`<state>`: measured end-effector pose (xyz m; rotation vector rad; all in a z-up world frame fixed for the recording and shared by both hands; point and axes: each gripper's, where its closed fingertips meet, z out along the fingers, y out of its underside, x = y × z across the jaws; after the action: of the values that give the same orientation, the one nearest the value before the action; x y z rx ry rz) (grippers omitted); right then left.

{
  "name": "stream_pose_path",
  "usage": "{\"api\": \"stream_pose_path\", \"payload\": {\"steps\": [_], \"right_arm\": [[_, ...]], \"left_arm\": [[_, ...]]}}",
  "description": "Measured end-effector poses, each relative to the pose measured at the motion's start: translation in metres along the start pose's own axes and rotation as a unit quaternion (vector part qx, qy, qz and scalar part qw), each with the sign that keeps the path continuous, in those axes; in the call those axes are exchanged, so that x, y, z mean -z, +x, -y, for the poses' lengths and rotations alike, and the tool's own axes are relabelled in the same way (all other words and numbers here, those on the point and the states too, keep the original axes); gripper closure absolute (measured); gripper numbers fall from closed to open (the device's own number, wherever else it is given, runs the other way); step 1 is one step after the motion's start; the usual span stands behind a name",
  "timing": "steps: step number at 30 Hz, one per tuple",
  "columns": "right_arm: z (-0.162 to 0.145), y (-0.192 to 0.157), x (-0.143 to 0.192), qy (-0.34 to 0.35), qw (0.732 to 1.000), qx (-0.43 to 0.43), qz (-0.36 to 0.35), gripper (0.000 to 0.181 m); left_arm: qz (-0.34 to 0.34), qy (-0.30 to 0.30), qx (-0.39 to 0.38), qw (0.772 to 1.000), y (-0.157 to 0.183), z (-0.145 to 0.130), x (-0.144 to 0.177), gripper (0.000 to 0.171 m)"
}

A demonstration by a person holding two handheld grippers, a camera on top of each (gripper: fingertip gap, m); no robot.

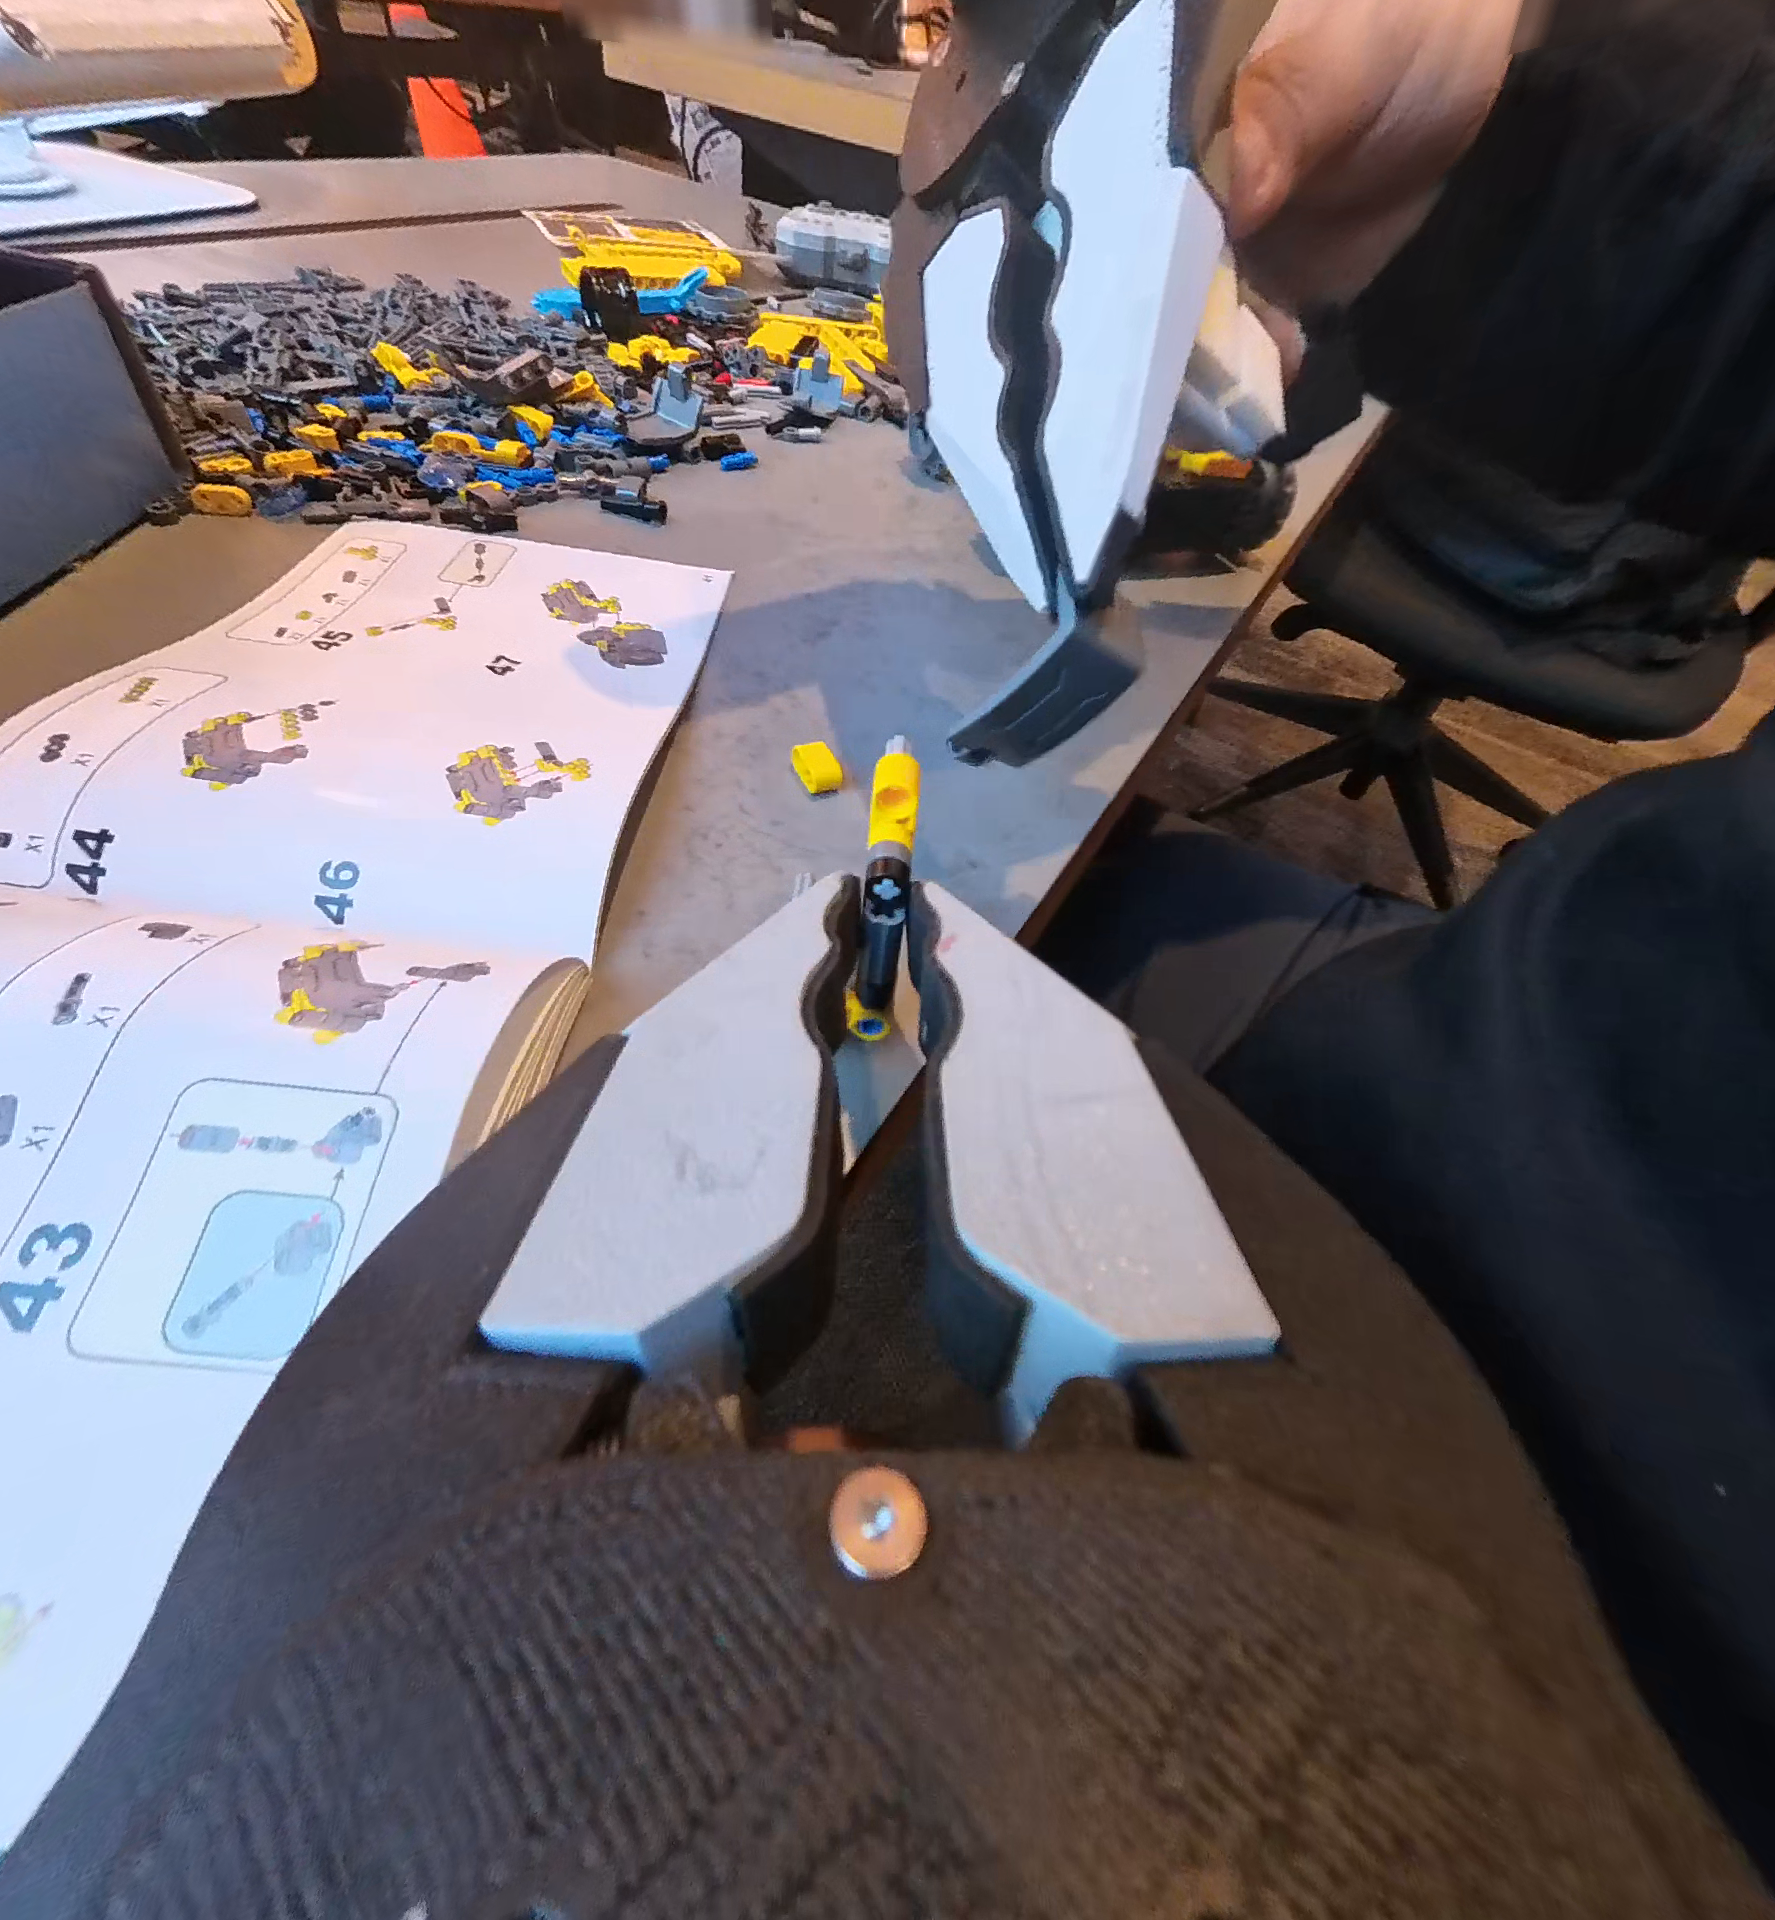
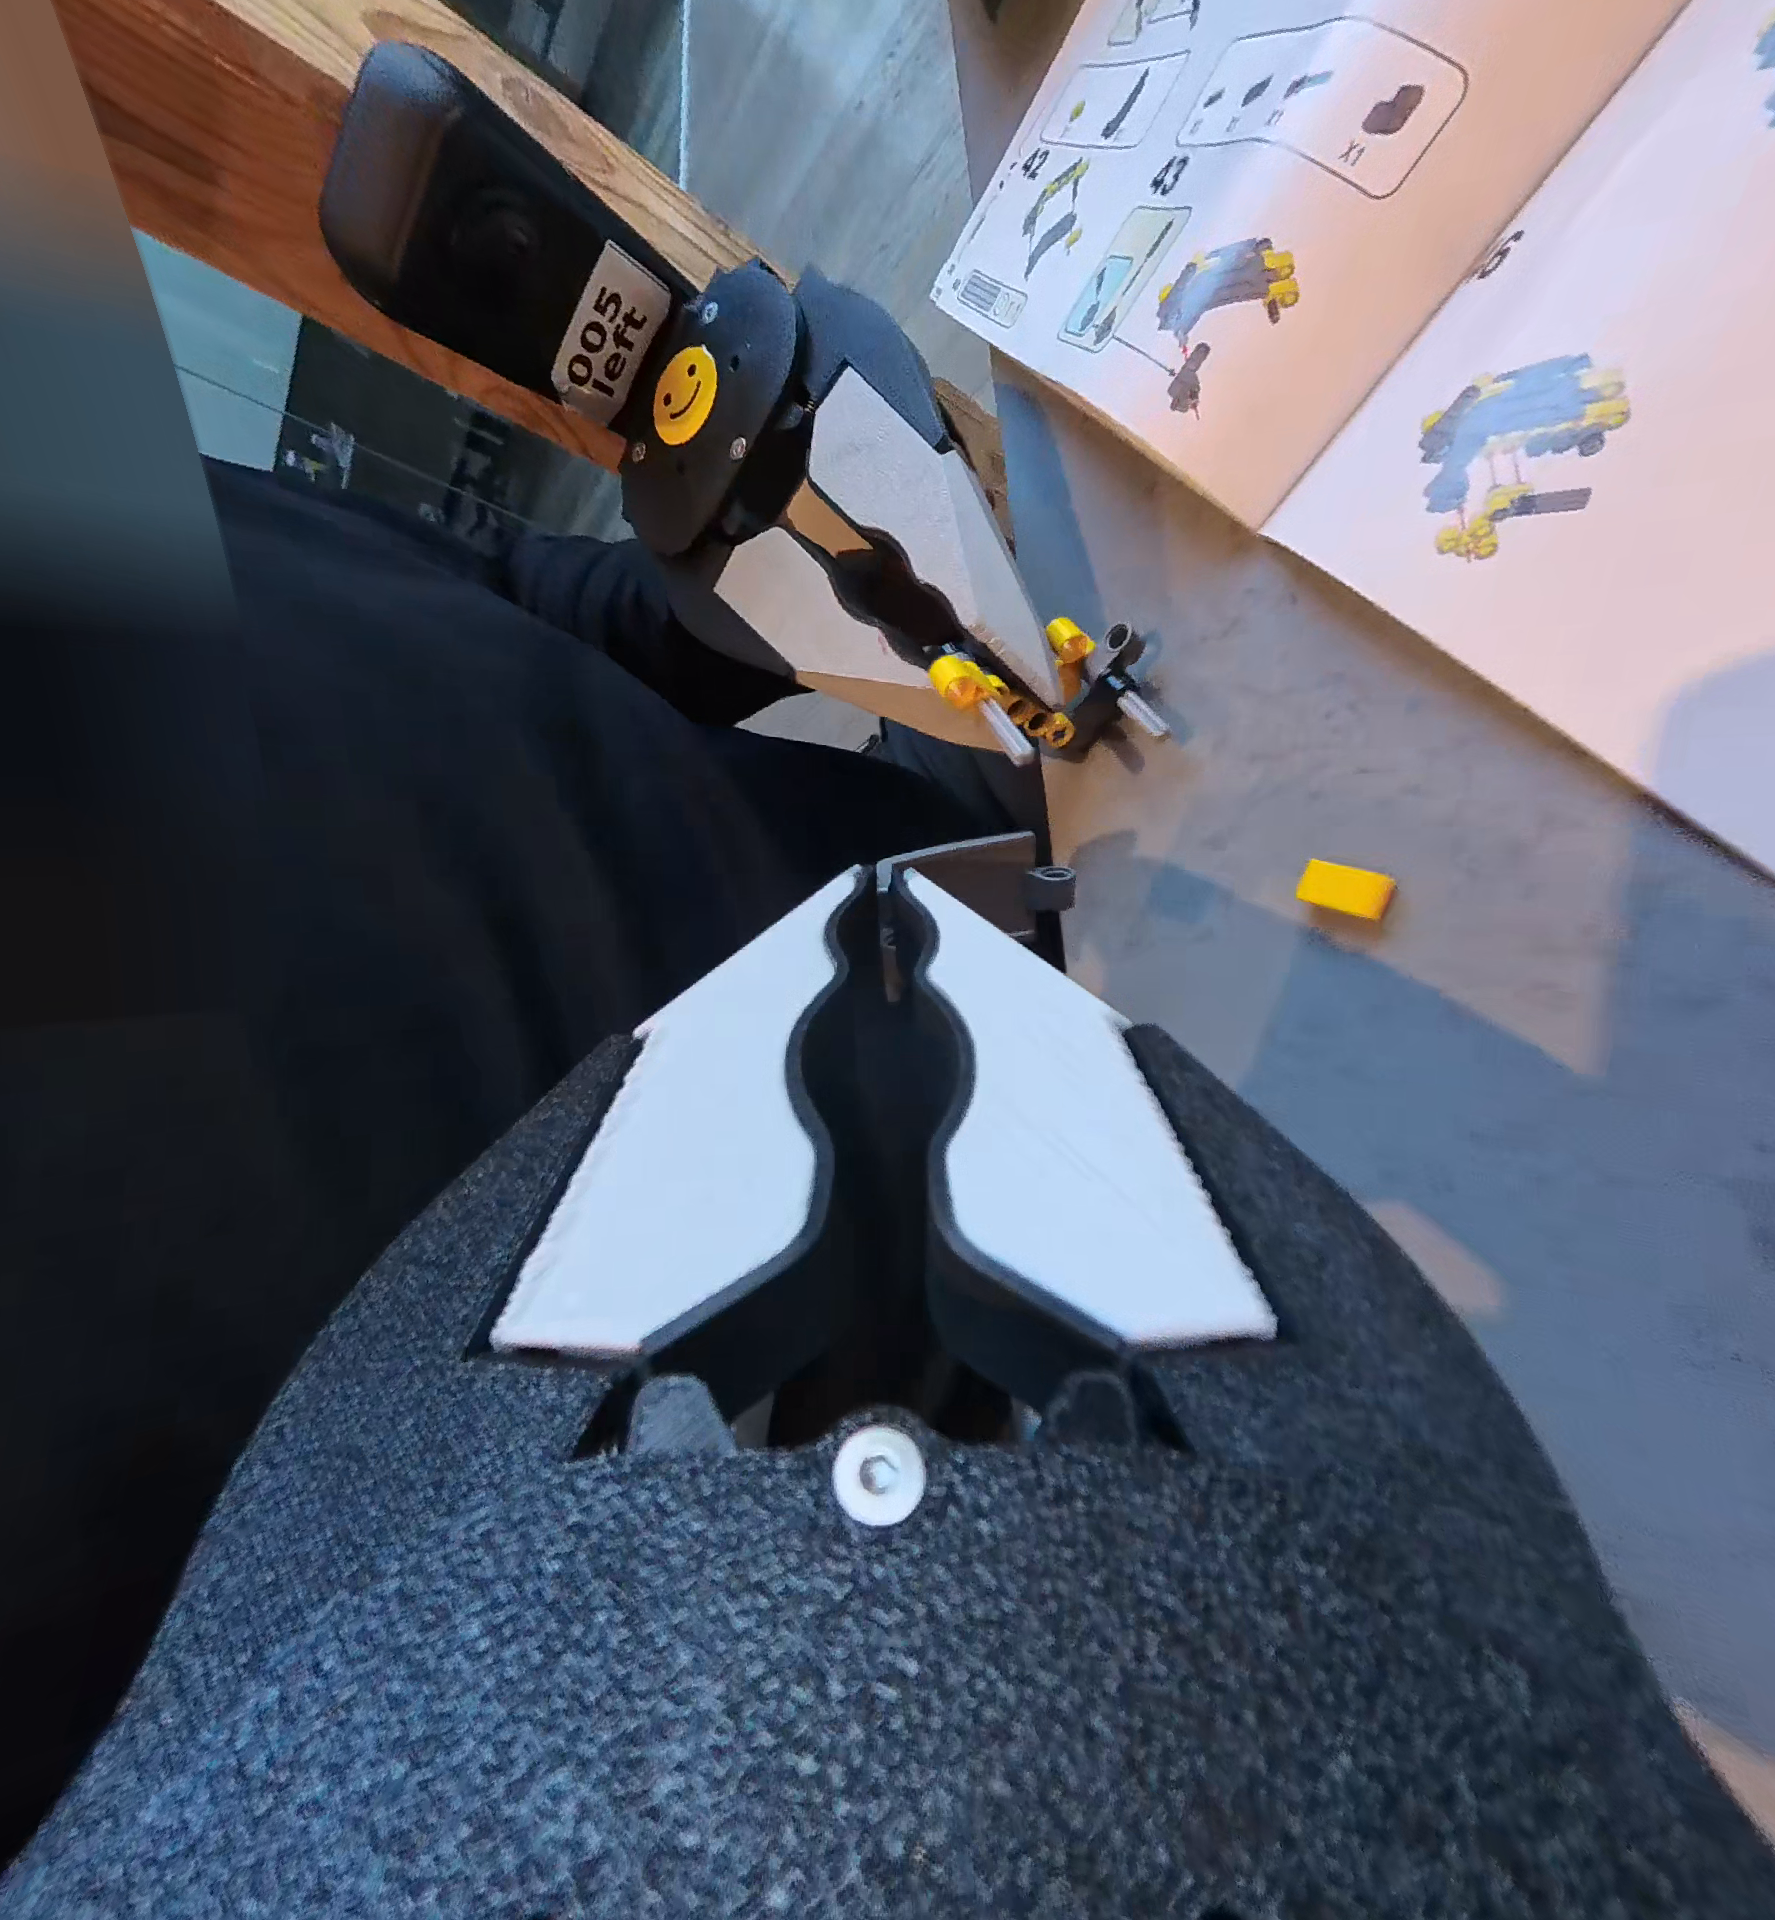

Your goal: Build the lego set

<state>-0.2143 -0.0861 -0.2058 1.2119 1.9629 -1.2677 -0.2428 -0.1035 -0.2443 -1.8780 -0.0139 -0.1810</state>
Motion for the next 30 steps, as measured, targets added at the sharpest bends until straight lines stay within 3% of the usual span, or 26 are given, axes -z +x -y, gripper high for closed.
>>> {"api": "stream_pose_path", "payload": {"steps": [12, 22, 30], "right_arm": [[0.009, 0.014, -0.006, -0.016, 1.000, -0.021, -0.002, 0.179], [0.008, 0.016, 0.002, 0.014, 0.999, -0.029, 0.002, 0.179], [0.003, 0.018, 0.002, 0.006, 0.996, 0.059, -0.063, 0.179]], "left_arm": [[0.008, 0.028, 0.012, 1.000, -0.007, 0.002, 0.011, 0.162], [-0.009, 0.019, 0.009, 1.000, -0.002, -0.001, 0.010, 0.159], [-0.007, 0.009, 0.004, 1.000, 0.000, -0.005, 0.009, 0.159]]}}
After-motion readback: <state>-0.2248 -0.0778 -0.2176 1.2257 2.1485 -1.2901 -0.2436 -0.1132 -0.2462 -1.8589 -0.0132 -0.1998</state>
